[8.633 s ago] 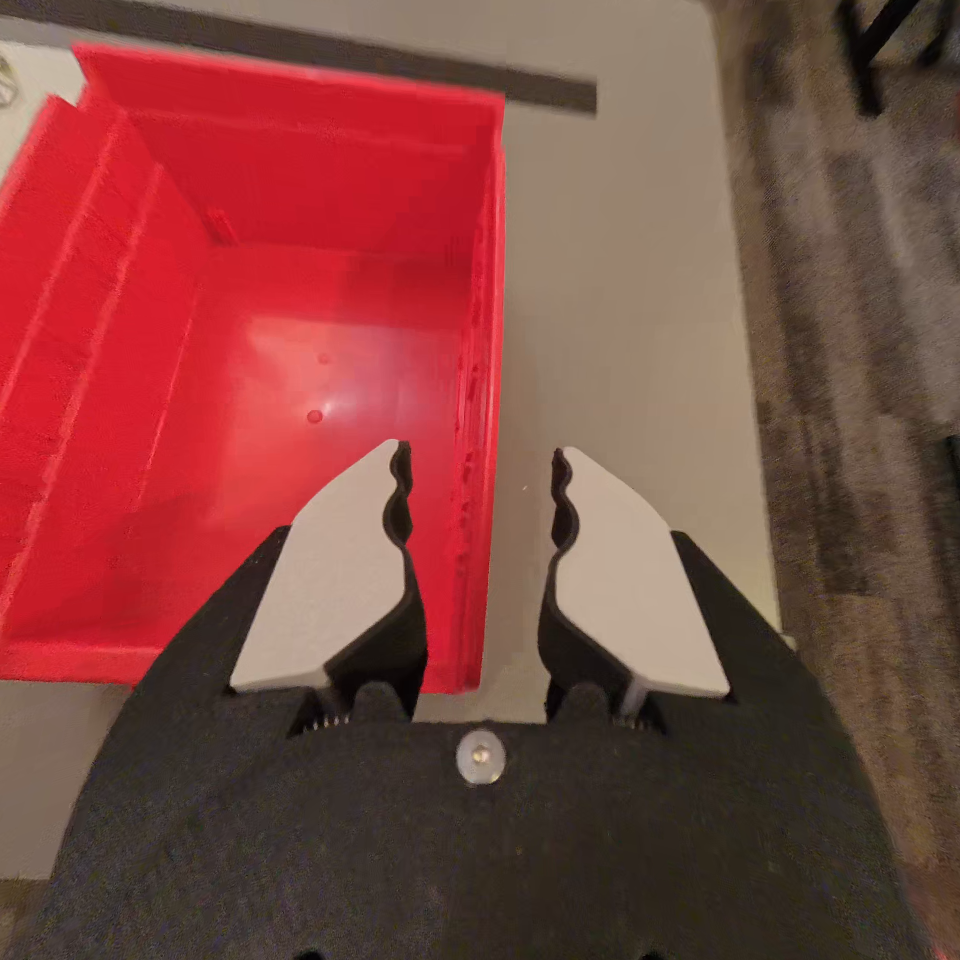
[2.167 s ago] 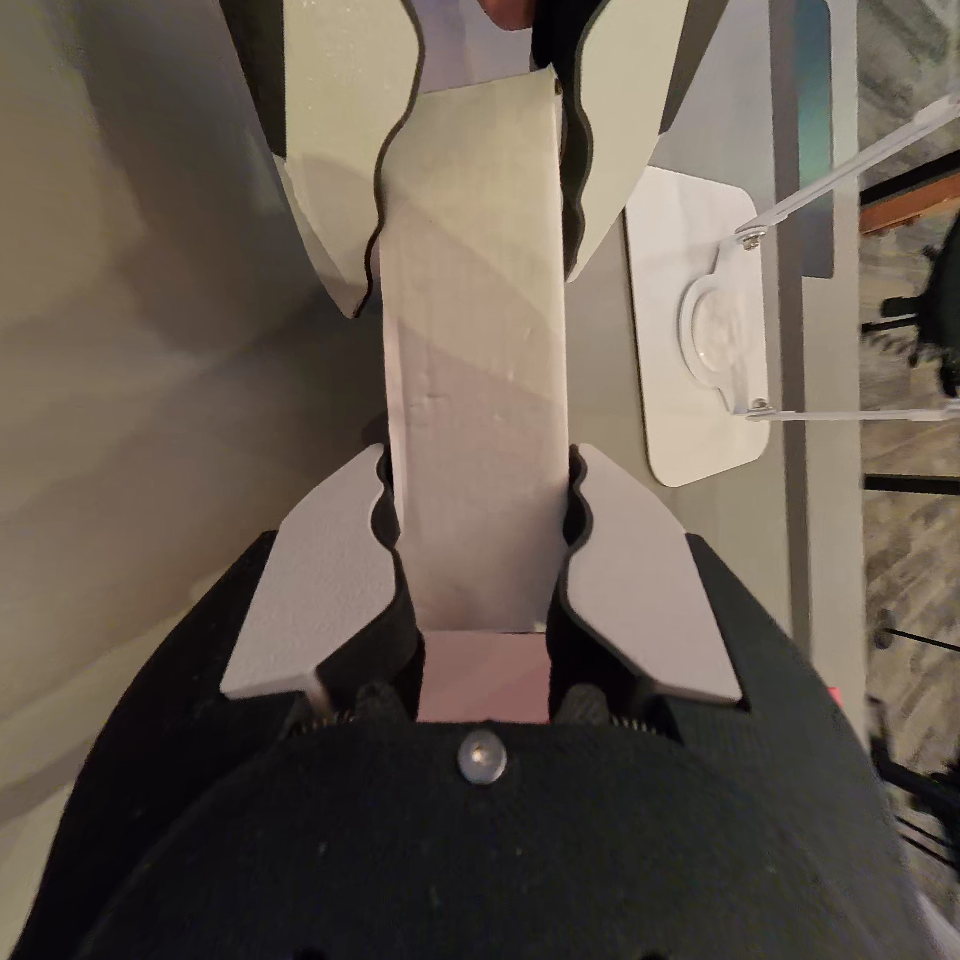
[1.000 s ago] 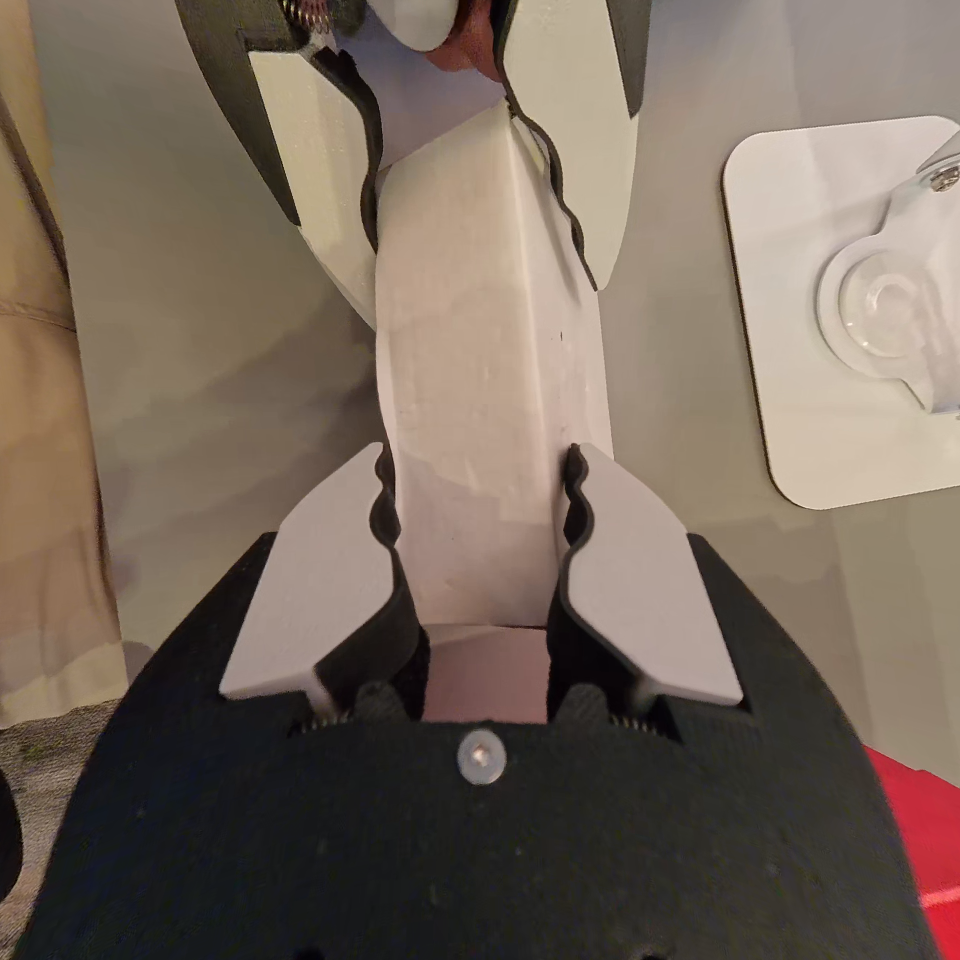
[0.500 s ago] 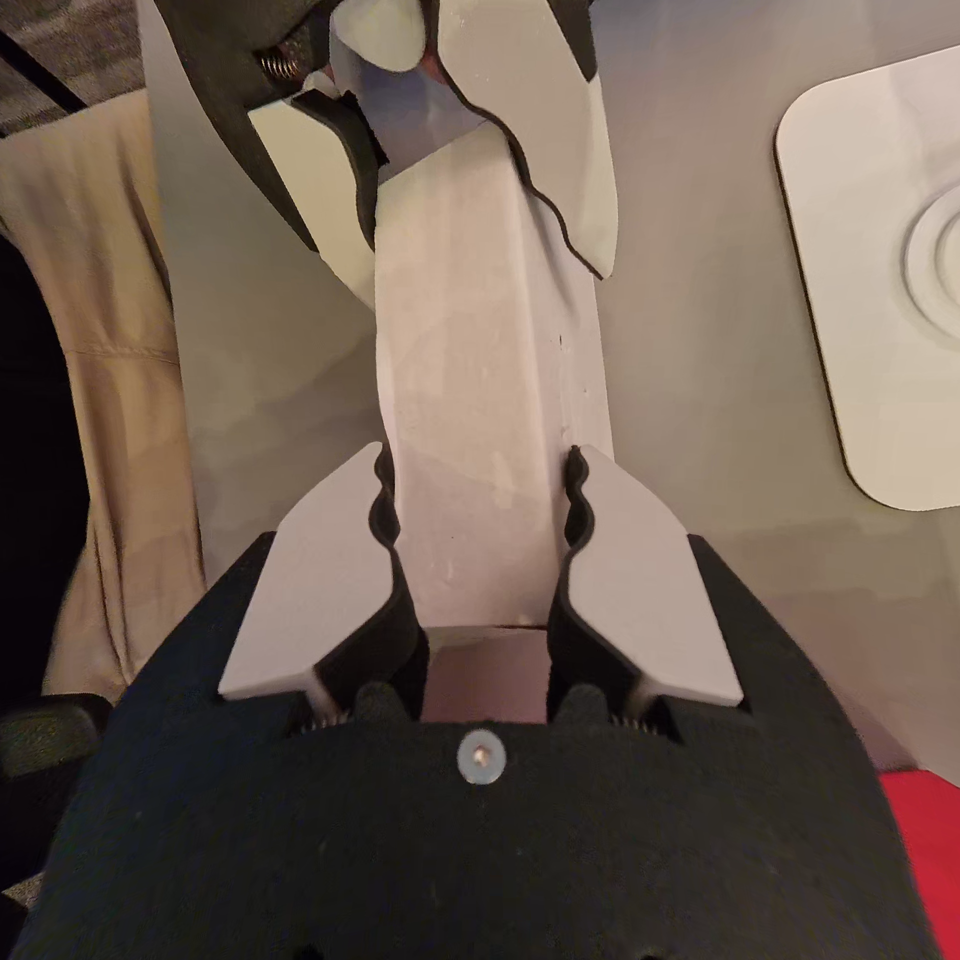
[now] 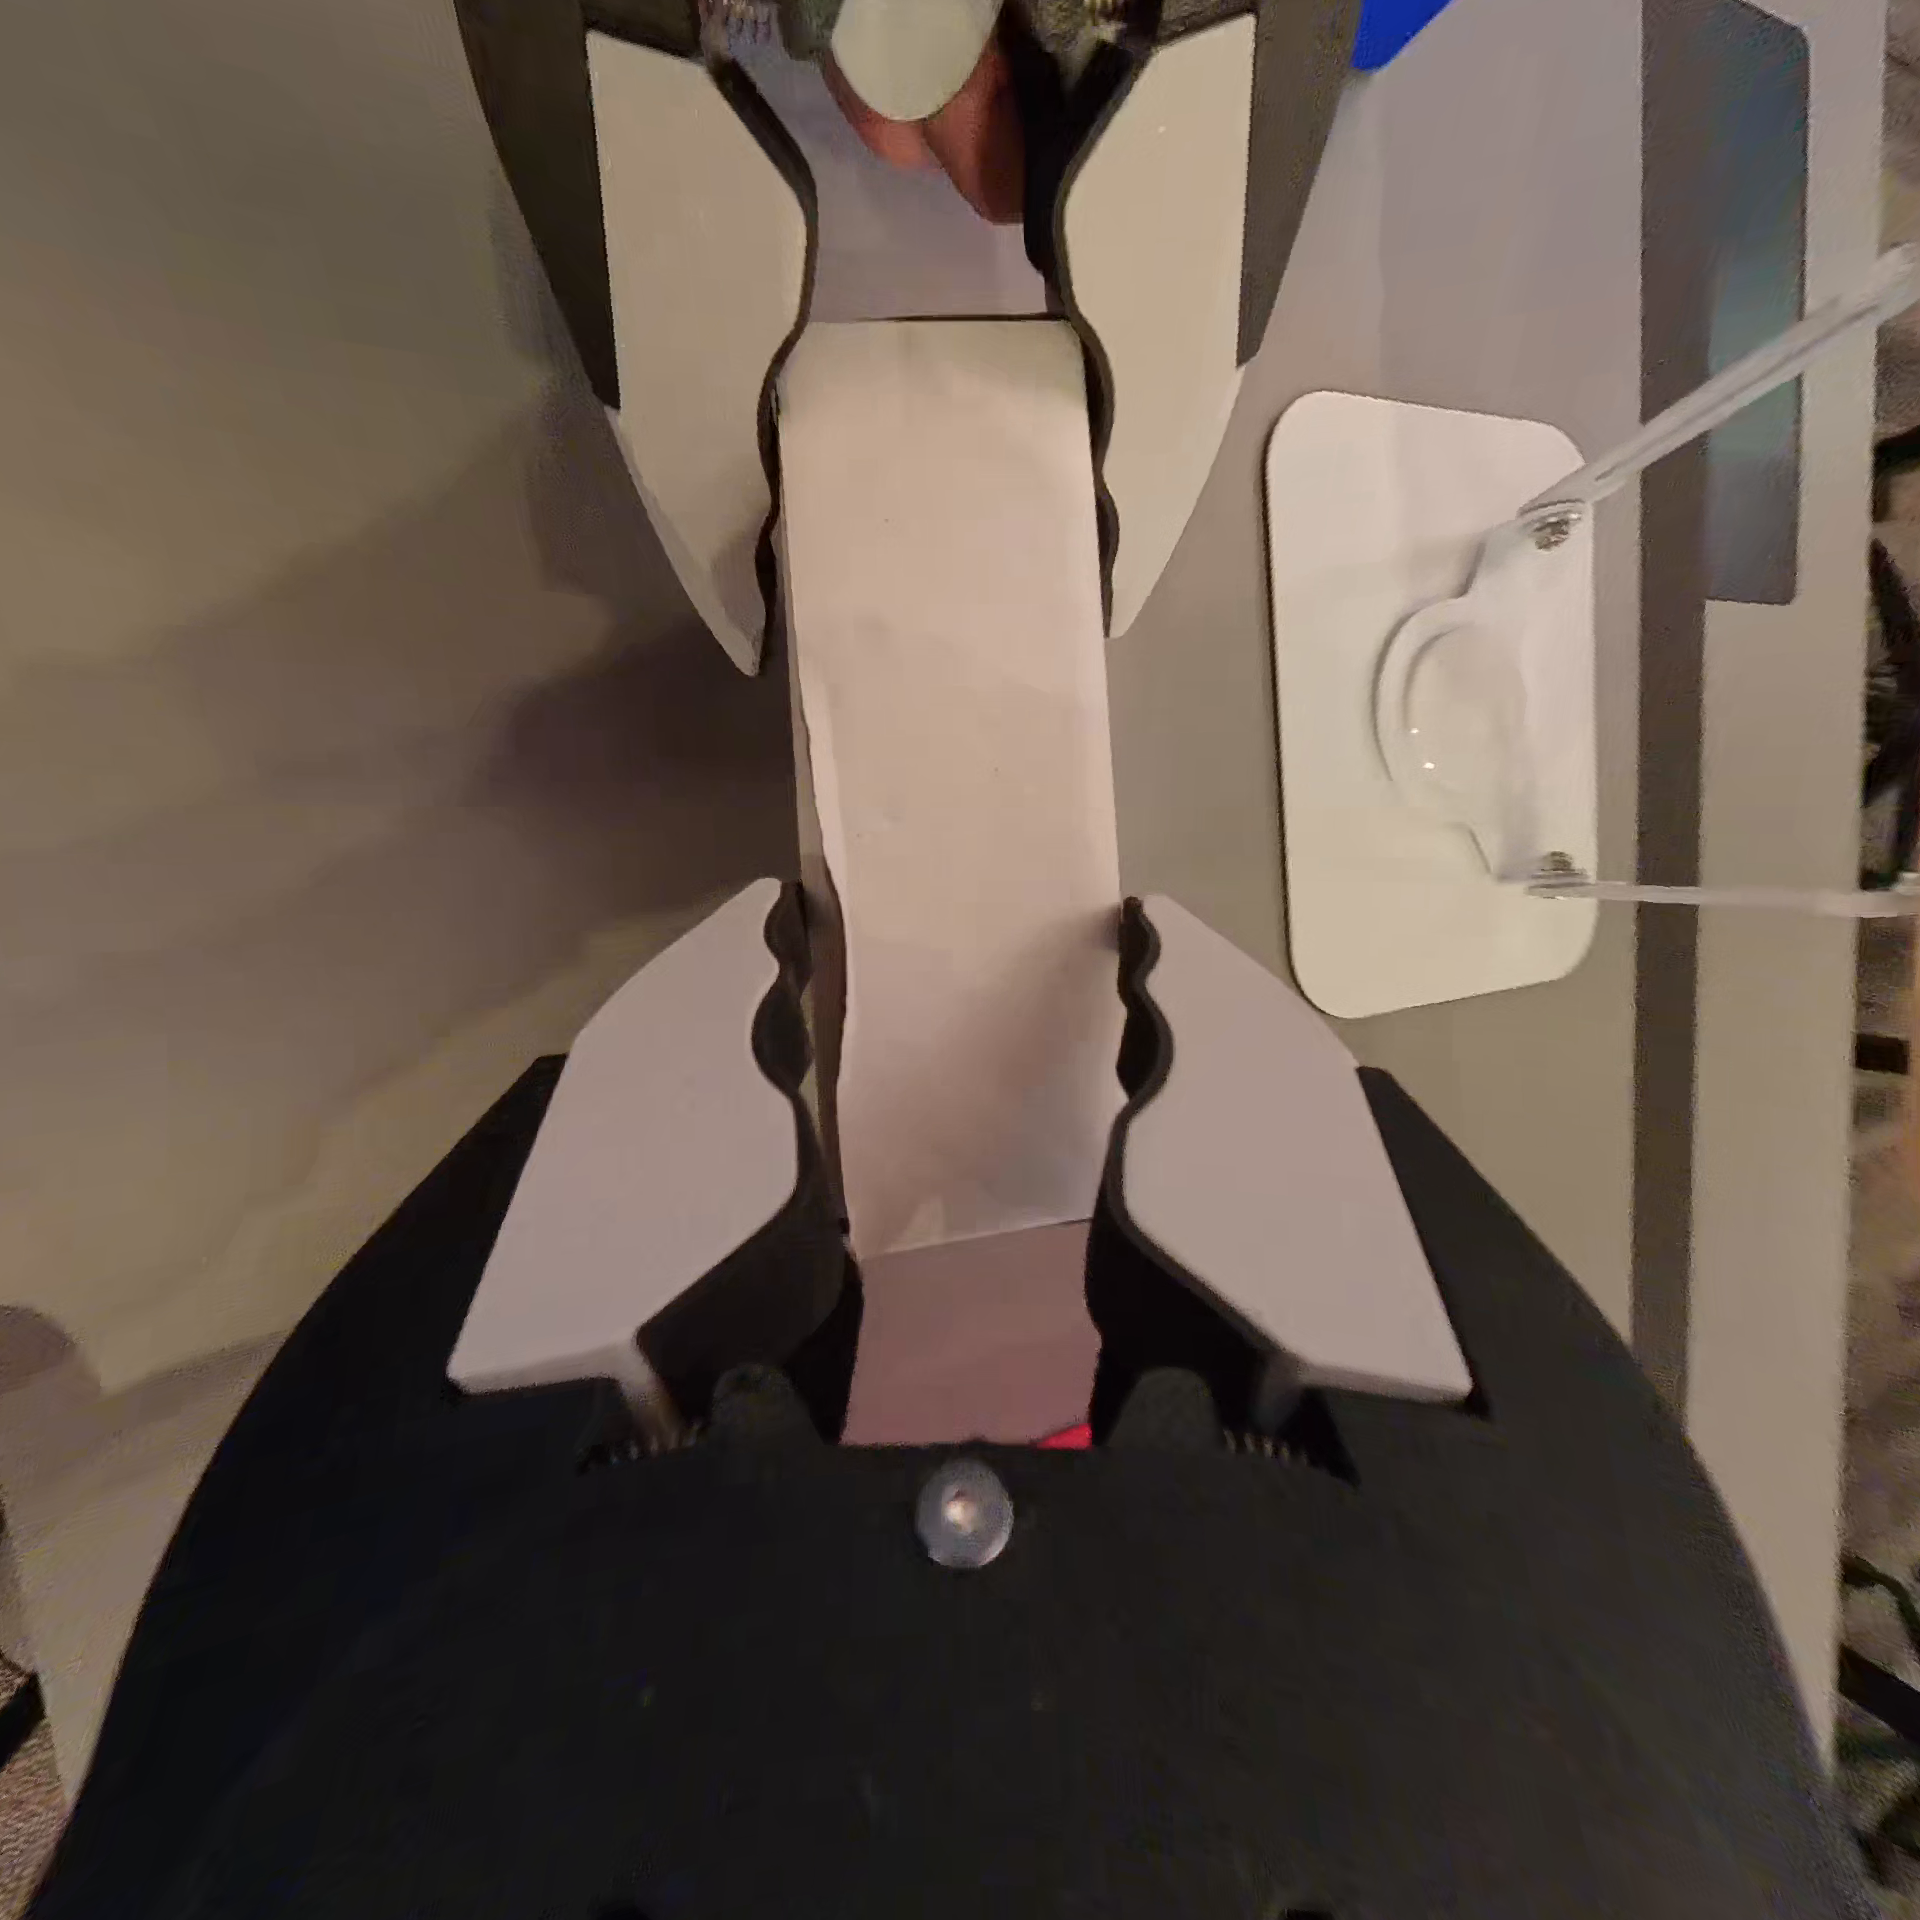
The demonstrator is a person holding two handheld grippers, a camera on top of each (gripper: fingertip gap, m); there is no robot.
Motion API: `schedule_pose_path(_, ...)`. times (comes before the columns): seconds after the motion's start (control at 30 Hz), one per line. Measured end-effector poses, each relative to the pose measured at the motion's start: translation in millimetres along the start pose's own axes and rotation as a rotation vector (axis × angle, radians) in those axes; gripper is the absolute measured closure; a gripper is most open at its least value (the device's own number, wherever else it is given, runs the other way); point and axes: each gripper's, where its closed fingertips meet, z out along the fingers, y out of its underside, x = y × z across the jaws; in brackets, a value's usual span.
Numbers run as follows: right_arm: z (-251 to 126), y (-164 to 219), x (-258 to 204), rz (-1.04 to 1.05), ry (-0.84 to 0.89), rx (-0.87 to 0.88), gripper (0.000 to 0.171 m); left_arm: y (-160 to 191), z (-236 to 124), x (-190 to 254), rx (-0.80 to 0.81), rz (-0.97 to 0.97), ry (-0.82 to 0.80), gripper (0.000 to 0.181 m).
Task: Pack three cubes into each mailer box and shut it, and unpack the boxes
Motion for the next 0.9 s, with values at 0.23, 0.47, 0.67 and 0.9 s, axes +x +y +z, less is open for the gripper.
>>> schedule_pose_path(0.23,-3,-5,-2,-0.256,0.278,-0.012,0.149,3,1,-6,-0.009,-0.068,0.06,0.105)
schedule_pose_path(0.47,-4,-3,-4,-0.151,0.231,0.071,0.155,5,3,-6,-0.063,-0.058,0.107,0.106)
schedule_pose_path(0.67,-3,-3,4,-0.144,0.268,0.092,0.162,5,5,-6,-0.072,-0.088,0.144,0.106)
schedule_pose_path(0.9,-1,-5,11,-0.286,0.404,0.002,0.167,7,4,-8,-0.089,-0.098,0.143,0.106)
